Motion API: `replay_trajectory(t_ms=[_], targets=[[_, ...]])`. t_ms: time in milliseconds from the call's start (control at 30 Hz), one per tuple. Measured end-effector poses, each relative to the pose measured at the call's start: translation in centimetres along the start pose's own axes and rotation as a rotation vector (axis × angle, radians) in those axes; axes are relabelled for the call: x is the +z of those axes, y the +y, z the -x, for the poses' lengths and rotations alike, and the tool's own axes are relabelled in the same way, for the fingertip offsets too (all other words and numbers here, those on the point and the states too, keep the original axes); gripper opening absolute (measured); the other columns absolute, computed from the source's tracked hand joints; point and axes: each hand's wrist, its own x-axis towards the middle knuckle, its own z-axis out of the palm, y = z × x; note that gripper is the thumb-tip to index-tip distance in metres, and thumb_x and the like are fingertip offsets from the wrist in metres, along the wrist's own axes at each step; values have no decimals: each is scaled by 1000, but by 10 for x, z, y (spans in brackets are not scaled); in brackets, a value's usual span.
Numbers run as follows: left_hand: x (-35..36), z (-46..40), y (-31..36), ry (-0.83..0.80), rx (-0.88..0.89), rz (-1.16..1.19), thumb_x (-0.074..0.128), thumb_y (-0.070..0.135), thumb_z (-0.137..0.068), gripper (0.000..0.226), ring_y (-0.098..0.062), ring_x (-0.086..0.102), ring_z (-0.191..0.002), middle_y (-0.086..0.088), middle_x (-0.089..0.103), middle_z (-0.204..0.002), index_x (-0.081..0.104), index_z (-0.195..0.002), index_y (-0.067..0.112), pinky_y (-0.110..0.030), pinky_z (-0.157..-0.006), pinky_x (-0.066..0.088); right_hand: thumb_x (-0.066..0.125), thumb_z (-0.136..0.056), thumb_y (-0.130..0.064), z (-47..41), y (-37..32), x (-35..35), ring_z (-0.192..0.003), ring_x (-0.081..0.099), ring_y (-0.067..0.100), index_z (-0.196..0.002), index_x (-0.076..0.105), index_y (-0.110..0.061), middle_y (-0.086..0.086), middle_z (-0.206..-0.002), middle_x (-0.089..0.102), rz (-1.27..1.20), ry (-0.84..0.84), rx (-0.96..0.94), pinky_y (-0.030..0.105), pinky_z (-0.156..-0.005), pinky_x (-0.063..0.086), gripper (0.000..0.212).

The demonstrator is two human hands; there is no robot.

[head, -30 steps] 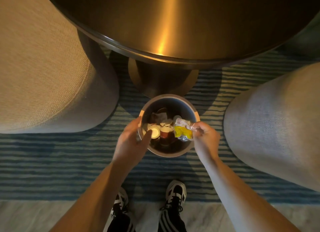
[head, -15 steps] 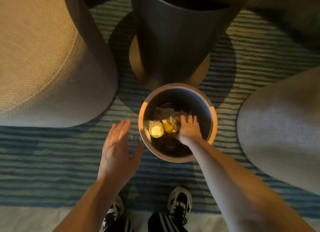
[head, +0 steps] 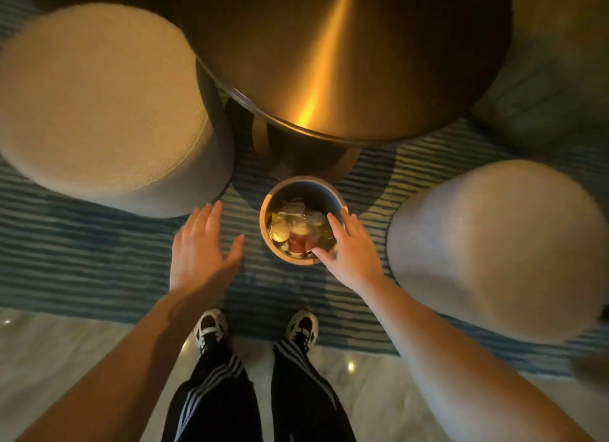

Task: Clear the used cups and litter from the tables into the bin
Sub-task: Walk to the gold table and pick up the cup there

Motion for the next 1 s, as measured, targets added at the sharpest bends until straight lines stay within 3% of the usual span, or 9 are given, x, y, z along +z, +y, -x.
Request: replay_trajectory(t_ms=[200, 533, 800, 1000], targets=[[-114, 73, -8, 182, -59, -41, 46, 50, -91, 70, -31, 29, -137, -15, 38, -147, 29, -146, 10, -50, -111, 27, 46, -87, -63, 73, -67, -95, -145, 16, 26, -148, 22, -26, 5, -158, 21, -30, 39, -157, 41, -117, 19, 75], [-210, 174, -97, 452, -486, 59, 42, 53, -92, 70, -25, 16, -143, -10, 27, -154, 25, -149, 15, -49, -115, 17, 48, -93, -50, 87, -275, -146, -143, 19, 26, -148, 28, -16, 10, -154, 28, -109, -33, -508, 42, -116, 22, 68], [-276, 195, -257, 572, -709, 107, 40, 57, -91, 69, -22, 13, -144, -7, 28, -154, 28, -147, 17, -47, -116, 12, 49, -93, -48, 77, -496, -107, -139, 27, 28, -144, 34, -15, 13, -150, 34, -36, -19, -779, 40, -113, 26, 63], [-365, 160, -416, 552, -716, 96, 35, 60, -90, 73, -21, 8, -145, -5, 24, -155, 22, -149, 18, -45, -116, 9, 48, -94, -44, 44, -668, -79, -139, 29, 26, -143, 37, -14, 12, -150, 35, -18, 23, -806, 41, -112, 28, 59]])
